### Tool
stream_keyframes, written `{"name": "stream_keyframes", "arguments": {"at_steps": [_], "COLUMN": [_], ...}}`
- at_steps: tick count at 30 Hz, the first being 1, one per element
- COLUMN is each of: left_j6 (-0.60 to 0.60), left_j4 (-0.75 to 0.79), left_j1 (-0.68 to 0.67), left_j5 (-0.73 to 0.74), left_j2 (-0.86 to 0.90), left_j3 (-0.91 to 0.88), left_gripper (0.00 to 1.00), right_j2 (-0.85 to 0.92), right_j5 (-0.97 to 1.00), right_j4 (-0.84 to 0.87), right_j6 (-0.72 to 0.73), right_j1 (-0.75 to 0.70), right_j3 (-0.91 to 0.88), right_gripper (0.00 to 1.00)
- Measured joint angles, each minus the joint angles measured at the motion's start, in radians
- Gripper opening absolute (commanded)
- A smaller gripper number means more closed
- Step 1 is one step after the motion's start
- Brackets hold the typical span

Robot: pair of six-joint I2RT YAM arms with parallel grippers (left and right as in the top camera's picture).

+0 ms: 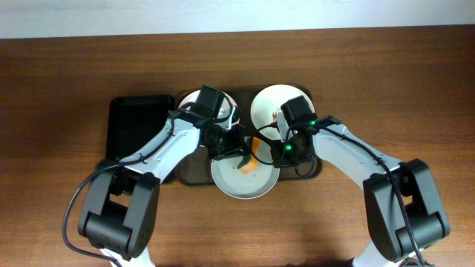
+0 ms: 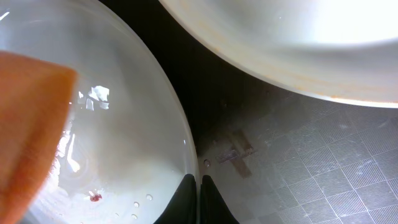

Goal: Clean dirty plates on tray and stack at the side
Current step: 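Scrub the front plate with the sponge while the right gripper holds it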

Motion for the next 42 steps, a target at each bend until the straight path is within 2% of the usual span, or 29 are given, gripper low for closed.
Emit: {"name": "stream_keyframes", "arguments": {"at_steps": [8,14,20,25,33,42], "left_j6": [-0.095,-0.138,-0.152,-0.146,-0.063,0.074], "left_j4": [0.016,0.071,0.095,0.09,0.079,-0.017], "left_j1": [-0.045,-0.045,-0.044,-0.038,0.039,0.041], "left_j5": [0.008,0.006,0.006,-0.071,-0.131,-0.251], "left_j2": [0.011,0.011,0.011,0.011,0.007,-0.048], "left_j3": [-0.014,-0.092,-0.129,-0.129,-0.129,-0.129], "left_gripper": [0.0,0.0,0.0,0.0,0.0,0.0], "right_j2": [0.0,0.0,0.0,0.0,0.0,0.0], "right_j5": [0.0,0.0,0.0,0.0,-0.003,-0.003], "right_j4": [-0.006,-0.01,-0.014,-0.014,-0.036,-0.051], "right_j6": [0.0,0.0,0.0,0.0,0.002,0.003], "right_j1": [0.0,0.0,0.0,0.0,0.0,0.0], "right_j3": [0.001,0.001,0.001,0.001,0.004,0.006], "right_gripper": [0.04,0.04,0.04,0.04,0.04,0.04]}}
